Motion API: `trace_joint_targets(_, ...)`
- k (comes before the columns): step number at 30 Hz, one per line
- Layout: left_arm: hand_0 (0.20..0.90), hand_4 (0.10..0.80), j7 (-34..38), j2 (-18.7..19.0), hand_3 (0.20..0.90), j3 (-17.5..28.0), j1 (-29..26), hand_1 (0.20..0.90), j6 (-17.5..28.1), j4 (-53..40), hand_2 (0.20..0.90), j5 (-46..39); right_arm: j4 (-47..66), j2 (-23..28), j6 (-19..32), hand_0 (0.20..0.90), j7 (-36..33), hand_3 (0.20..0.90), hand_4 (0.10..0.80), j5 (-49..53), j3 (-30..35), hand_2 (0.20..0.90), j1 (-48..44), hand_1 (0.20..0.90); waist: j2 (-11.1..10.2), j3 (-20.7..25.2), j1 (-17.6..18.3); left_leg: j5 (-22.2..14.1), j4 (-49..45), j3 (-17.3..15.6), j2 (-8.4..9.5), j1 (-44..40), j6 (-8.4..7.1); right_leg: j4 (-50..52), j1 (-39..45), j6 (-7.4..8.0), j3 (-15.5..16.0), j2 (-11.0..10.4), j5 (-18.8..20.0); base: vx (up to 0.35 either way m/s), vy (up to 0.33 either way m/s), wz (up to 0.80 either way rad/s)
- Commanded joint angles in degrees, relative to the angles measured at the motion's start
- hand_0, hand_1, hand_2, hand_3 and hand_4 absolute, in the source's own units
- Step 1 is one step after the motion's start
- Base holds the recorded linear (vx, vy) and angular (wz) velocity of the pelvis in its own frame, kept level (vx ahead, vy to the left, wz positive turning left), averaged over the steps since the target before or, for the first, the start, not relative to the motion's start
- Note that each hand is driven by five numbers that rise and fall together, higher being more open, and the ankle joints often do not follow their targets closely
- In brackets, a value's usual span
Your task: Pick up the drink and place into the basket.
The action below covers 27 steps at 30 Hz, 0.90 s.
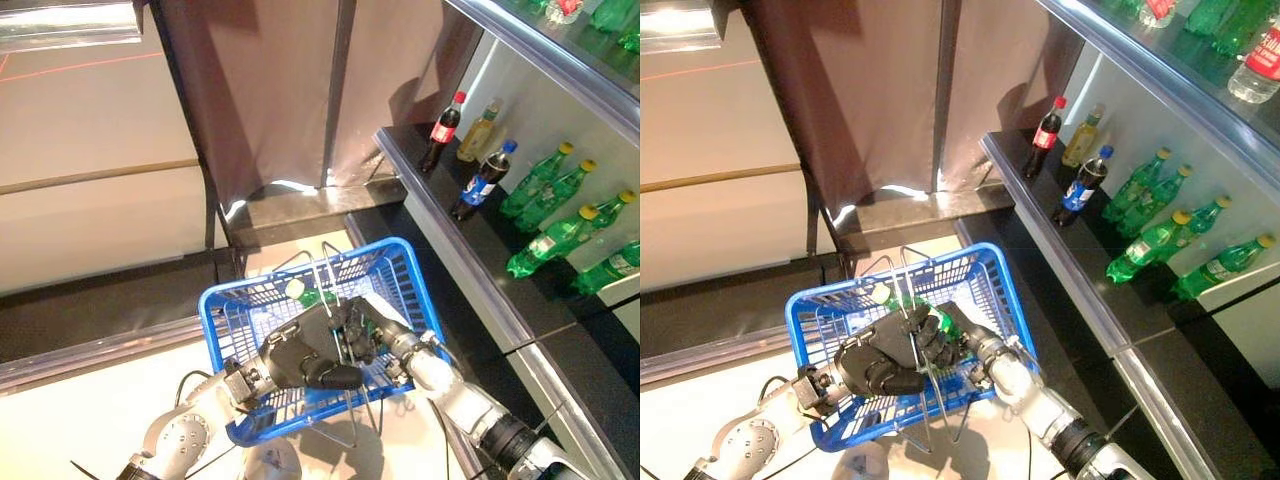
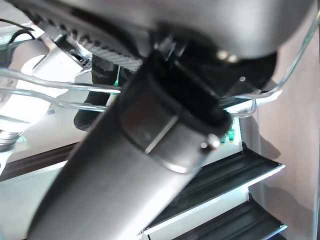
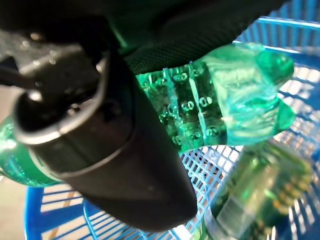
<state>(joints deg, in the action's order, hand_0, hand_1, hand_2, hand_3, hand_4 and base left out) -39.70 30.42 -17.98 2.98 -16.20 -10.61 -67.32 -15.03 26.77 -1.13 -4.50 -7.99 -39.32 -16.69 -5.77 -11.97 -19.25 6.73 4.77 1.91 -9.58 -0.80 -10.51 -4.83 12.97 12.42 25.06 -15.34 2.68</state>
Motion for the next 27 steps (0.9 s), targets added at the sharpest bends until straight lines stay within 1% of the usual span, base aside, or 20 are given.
trace_joint_targets(1,0.3,0.1,-12.6,-6.8,0.2,-4.0,-13.5,0.3,5.9,-16.1,0.3,-9.1,6.7,2.6,4.4,0.3,-0.7,0.2,0.1,-2.4,-1.2,0.3,-9.4,0.3,1.7,9.1,-1.6,-3.9,0.2,2.2,3.27,-3.6,7.02,8.5,-3.3,-1.9,-1.0,-0.8,-2.7,0.002,-0.002,0.06)
trace_joint_targets(2,0.3,0.1,-12.8,-6.6,0.2,-4.3,-13.8,0.3,5.8,-16.3,0.3,-9.1,6.9,3.1,4.3,0.3,0.1,0.2,0.1,-4.9,-1.8,0.3,-10.1,0.3,1.6,9.1,-1.7,-3.9,0.2,2.4,3.32,-3.5,7.04,8.5,-3.3,-1.87,-1.0,-0.8,-2.7,0.0,0.0,0.0)
trace_joint_targets(5,0.3,0.1,-13.1,-6.2,0.2,-5.0,-14.4,0.3,5.1,-16.6,0.3,-9.3,7.2,4.3,3.6,0.3,2.0,0.2,0.1,-8.2,-3.5,0.3,-11.8,0.3,1.3,9.2,-2.0,-4.0,0.2,2.7,3.44,-3.7,7.07,8.5,-3.2,-1.78,-0.9,-0.7,-2.6,0.0,0.0,0.0)
trace_joint_targets(12,0.3,0.1,-14.6,-5.7,0.2,-6.6,-15.7,0.3,4.7,-16.8,0.3,-8.5,6.5,5.5,2.6,0.3,4.3,0.2,0.1,-11.5,-6.4,0.3,-15.3,0.3,0.9,9.4,-2.4,-4.1,0.2,3.2,3.7,-3.7,7.1,8.3,-3.0,-1.72,-0.7,-0.7,-2.5,0.0,0.001,0.02)
trace_joint_targets(20,0.3,0.1,-15.7,-5.8,0.2,-9.2,-17.2,0.3,4.9,-16.8,0.3,-8.6,0.6,4.2,0.5,0.3,5.3,0.2,0.1,-14.6,-9.2,0.3,-16.8,0.3,0.6,10.0,-3.2,-4.2,0.2,4.5,4.38,-3.7,7.33,8.6,-2.8,-1.56,-0.1,-0.9,-2.5,0.013,0.01,0.1)
trace_joint_targets(27,0.3,0.1,-16.3,-5.9,0.2,-9.9,-17.9,0.3,4.4,-17.1,0.3,-9.5,-3.6,2.8,-0.2,0.3,5.3,0.2,0.1,-15.4,-9.6,0.3,-15.8,0.3,0.2,10.2,-3.6,-4.3,0.2,5.4,4.88,-3.9,7.6,8.9,-2.8,-1.56,0.0,-1.0,-2.6,0.014,0.003,0.07)
